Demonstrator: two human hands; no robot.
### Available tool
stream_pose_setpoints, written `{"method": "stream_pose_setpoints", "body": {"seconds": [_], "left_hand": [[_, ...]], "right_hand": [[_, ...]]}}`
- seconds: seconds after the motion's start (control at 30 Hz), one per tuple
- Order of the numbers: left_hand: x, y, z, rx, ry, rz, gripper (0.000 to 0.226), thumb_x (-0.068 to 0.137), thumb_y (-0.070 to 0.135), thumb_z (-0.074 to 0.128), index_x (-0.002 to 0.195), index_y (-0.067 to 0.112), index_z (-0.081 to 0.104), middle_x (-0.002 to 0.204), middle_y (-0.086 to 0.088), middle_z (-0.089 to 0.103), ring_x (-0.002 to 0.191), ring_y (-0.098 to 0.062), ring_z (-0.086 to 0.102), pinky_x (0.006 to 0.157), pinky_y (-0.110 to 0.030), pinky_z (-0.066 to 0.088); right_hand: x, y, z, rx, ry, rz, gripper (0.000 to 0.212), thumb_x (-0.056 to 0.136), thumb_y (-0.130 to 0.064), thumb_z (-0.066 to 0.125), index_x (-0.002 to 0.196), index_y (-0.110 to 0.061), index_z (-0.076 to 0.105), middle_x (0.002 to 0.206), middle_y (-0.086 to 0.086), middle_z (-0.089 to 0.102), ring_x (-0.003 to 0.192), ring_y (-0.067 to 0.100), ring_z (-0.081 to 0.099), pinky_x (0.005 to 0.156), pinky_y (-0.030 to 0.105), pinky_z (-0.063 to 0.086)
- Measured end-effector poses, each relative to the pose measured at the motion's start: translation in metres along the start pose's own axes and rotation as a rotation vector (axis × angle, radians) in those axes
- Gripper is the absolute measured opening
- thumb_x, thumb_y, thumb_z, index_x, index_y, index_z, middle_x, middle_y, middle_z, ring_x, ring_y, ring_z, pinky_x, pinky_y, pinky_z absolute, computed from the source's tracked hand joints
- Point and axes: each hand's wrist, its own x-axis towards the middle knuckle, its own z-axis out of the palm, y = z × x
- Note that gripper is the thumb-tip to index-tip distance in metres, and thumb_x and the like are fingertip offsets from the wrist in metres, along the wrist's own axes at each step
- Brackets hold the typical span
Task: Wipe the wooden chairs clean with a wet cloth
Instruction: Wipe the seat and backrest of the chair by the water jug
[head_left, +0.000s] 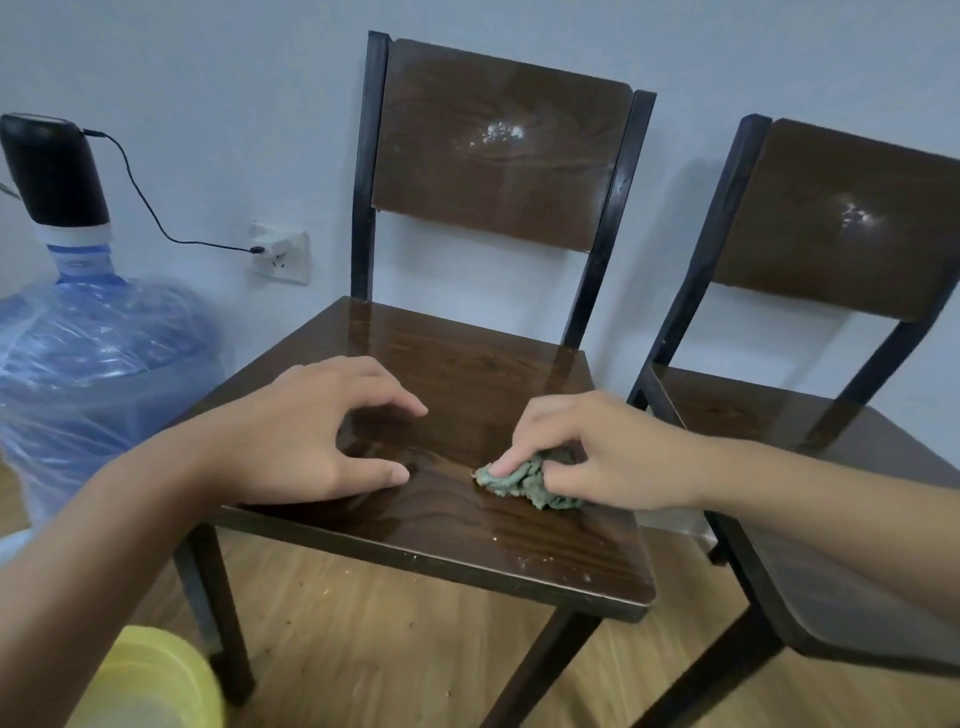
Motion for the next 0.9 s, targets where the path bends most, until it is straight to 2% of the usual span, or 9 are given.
{"method": "stream_pose_setpoints", "body": {"seconds": [0.07,0.2,0.3,0.37,0.43,0.5,0.6,0.77,0.9], "left_hand": [[-0.003,-0.002,0.0,0.008,0.019,0.019,0.053,0.078,0.065,0.067,0.128,0.05,0.057,0.129,0.032,0.05,0.124,0.003,0.046,0.11,-0.033,0.039],[-0.004,-0.003,-0.001,0.023,0.048,0.038,0.051,0.079,0.065,0.066,0.127,0.051,0.056,0.129,0.034,0.048,0.124,0.004,0.044,0.11,-0.034,0.039],[-0.002,0.0,0.0,0.02,0.059,0.079,0.054,0.076,0.07,0.061,0.126,0.052,0.057,0.127,0.034,0.049,0.125,0.003,0.045,0.109,-0.035,0.041],[-0.001,0.002,0.001,0.011,0.066,0.097,0.054,0.074,0.07,0.06,0.125,0.051,0.057,0.127,0.033,0.05,0.126,0.002,0.046,0.108,-0.034,0.041],[0.0,0.004,0.001,0.005,0.072,0.107,0.051,0.077,0.065,0.064,0.125,0.051,0.058,0.127,0.032,0.051,0.126,0.003,0.046,0.107,-0.032,0.042],[0.001,0.005,0.002,0.003,0.066,0.111,0.049,0.078,0.062,0.066,0.125,0.051,0.058,0.127,0.032,0.05,0.126,0.003,0.045,0.106,-0.031,0.042],[0.001,0.009,0.001,0.003,0.034,0.104,0.048,0.08,0.058,0.068,0.126,0.051,0.057,0.128,0.033,0.049,0.126,0.004,0.044,0.107,-0.03,0.04],[-0.004,0.007,-0.008,-0.043,-0.009,0.049,0.045,0.087,0.026,0.069,0.125,0.048,0.06,0.128,0.029,0.05,0.125,0.002,0.045,0.106,-0.031,0.04],[-0.005,0.005,-0.016,-0.028,-0.029,-0.021,0.053,0.075,0.03,0.063,0.126,0.046,0.06,0.128,0.025,0.049,0.124,0.0,0.043,0.107,-0.035,0.039]], "right_hand": [[-0.02,-0.009,0.005,0.033,-0.024,-0.042,0.042,0.092,-0.004,0.061,0.117,-0.034,0.077,0.11,-0.013,0.065,0.103,0.011,0.062,0.084,0.019,0.053],[-0.064,-0.017,0.007,0.018,-0.092,-0.067,0.042,0.092,-0.007,0.061,0.114,-0.04,0.076,0.111,-0.018,0.062,0.112,0.01,0.057,0.088,0.014,0.047],[-0.086,-0.02,0.005,0.036,-0.098,-0.083,0.044,0.088,-0.002,0.064,0.105,-0.039,0.079,0.111,-0.017,0.063,0.108,0.012,0.061,0.083,0.018,0.051],[-0.09,-0.016,-0.006,0.171,-0.038,-0.017,0.045,0.085,0.002,0.063,0.1,-0.037,0.081,0.108,-0.012,0.068,0.101,0.014,0.067,0.077,0.016,0.053],[-0.081,-0.004,-0.019,0.236,0.102,0.065,0.043,0.085,0.0,0.064,0.098,-0.036,0.082,0.105,-0.009,0.07,0.101,0.014,0.068,0.08,0.022,0.059],[-0.062,0.015,-0.025,0.167,0.232,0.158,0.042,0.087,-0.002,0.064,0.098,-0.039,0.081,0.101,-0.009,0.07,0.102,0.009,0.067,0.084,0.031,0.061],[-0.038,0.024,-0.013,0.049,0.254,0.235,0.039,0.089,-0.006,0.066,0.102,-0.041,0.079,0.1,-0.015,0.067,0.1,0.001,0.062,0.085,0.03,0.06],[-0.014,-0.011,0.018,0.041,0.194,0.056,0.037,0.092,-0.011,0.066,0.112,-0.04,0.077,0.104,-0.021,0.065,0.106,-0.001,0.059,0.087,0.015,0.054],[0.002,-0.053,0.037,0.04,0.149,-0.207,0.04,0.089,-0.003,0.064,0.113,-0.032,0.079,0.105,-0.013,0.066,0.101,0.006,0.061,0.086,0.018,0.053]]}}
